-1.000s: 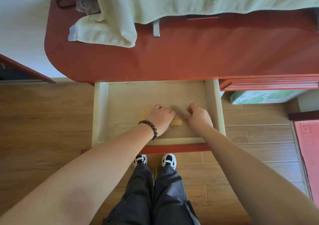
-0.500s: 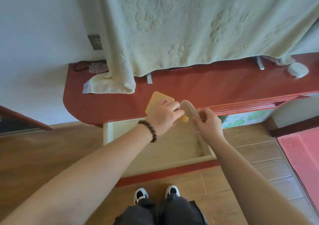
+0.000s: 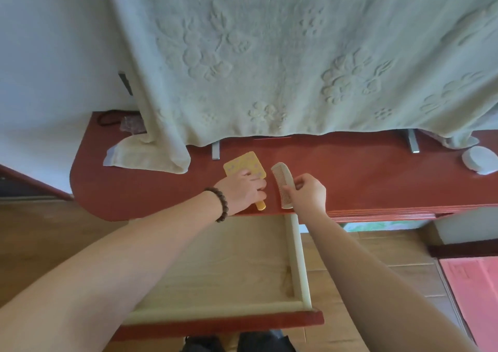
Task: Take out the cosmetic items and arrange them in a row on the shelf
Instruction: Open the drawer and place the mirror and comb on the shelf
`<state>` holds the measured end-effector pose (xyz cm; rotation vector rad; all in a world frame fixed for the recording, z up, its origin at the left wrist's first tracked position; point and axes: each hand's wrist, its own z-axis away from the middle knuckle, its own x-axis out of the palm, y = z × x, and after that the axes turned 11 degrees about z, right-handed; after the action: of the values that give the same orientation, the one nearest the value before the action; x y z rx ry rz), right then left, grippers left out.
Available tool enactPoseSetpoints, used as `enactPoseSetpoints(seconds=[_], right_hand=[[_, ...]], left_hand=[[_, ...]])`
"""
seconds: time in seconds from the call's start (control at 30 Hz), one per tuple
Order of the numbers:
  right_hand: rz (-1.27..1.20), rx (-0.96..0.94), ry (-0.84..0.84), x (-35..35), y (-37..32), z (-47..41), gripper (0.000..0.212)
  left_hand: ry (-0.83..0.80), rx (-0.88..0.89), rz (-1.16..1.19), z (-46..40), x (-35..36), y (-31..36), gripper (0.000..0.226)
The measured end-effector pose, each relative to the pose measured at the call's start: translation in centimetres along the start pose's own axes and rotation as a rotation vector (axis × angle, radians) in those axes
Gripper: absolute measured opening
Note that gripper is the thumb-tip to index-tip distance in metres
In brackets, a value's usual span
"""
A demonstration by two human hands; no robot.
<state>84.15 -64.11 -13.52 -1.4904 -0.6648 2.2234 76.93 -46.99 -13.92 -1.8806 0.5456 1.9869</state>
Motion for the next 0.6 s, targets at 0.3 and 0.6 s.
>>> enactPoseSetpoints(seconds=[0.3,0.6], right_hand=[[-0.035,-0.095,-0.107,0.0,1.0,-2.0,0.026],[0.377,-0.452,-0.134,0.0,3.6,-1.4,0.065]], left_hand=[[0.14,-0.121,0.118,0.2,2.6,-0.5,0.03],[0.195,-0.977,0.524,-0.3,2.9,4.5,0.083]])
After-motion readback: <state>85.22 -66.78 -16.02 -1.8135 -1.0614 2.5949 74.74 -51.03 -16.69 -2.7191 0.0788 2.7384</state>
